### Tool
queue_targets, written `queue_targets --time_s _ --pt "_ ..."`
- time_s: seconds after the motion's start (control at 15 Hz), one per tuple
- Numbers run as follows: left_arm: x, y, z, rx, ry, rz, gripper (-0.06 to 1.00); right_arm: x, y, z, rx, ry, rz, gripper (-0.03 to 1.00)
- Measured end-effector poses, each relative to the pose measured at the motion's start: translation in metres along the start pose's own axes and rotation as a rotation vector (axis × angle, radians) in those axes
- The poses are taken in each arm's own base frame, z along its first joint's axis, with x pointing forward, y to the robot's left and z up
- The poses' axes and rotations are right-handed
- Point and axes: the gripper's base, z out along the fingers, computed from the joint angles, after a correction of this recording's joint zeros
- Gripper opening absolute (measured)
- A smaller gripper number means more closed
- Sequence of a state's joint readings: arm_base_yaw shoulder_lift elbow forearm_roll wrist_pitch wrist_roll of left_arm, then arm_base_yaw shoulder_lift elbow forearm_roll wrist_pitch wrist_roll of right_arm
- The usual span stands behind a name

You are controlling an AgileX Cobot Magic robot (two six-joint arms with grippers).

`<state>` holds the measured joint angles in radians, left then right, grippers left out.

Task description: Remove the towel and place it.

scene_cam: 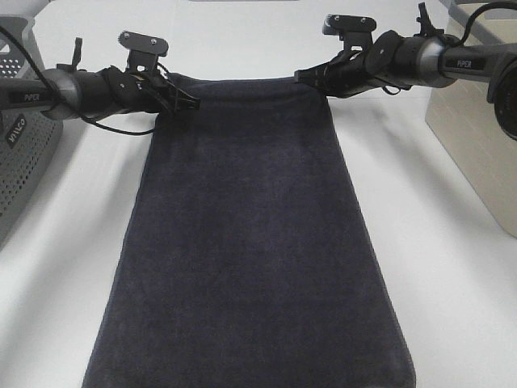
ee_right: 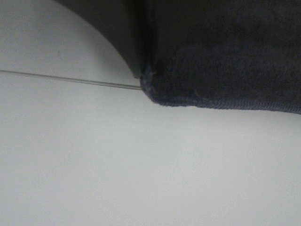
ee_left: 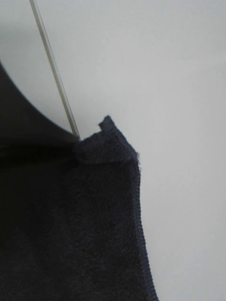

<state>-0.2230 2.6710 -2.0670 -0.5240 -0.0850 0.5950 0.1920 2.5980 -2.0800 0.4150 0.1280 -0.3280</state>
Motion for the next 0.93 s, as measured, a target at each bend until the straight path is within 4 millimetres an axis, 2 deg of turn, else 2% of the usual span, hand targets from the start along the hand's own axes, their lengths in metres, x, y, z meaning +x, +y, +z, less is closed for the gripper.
queue_targets --time_s 0.2,0.4,0.47,0.53,0.8,0.93 --pt "-0.001 0.001 0.000 -0.009 -0.012 0.000 0.16 0.000 0.000 0.000 0.001 -0.003 -0.021 0.19" --pt "-0.002 0.002 0.000 -0.017 -0.024 0.000 0.35 0.002 -0.001 0.002 0.002 0.001 -0.025 0.47" --pt "-0.004 0.004 0.000 -0.031 -0.043 -0.004 0.45 0.008 -0.001 0.006 0.003 0.012 -0.025 0.61" --pt "-0.004 0.004 0.000 -0.037 -0.050 -0.009 0.51 0.009 -0.001 0.006 0.003 0.014 -0.025 0.64" --pt "-0.008 0.003 -0.003 -0.011 -0.024 -0.011 0.63 0.010 0.002 0.002 -0.028 0.088 -0.029 0.67" --pt "-0.026 -0.002 -0.014 0.061 0.035 0.007 0.67 -0.006 0.009 -0.019 -0.072 0.157 -0.049 0.67"
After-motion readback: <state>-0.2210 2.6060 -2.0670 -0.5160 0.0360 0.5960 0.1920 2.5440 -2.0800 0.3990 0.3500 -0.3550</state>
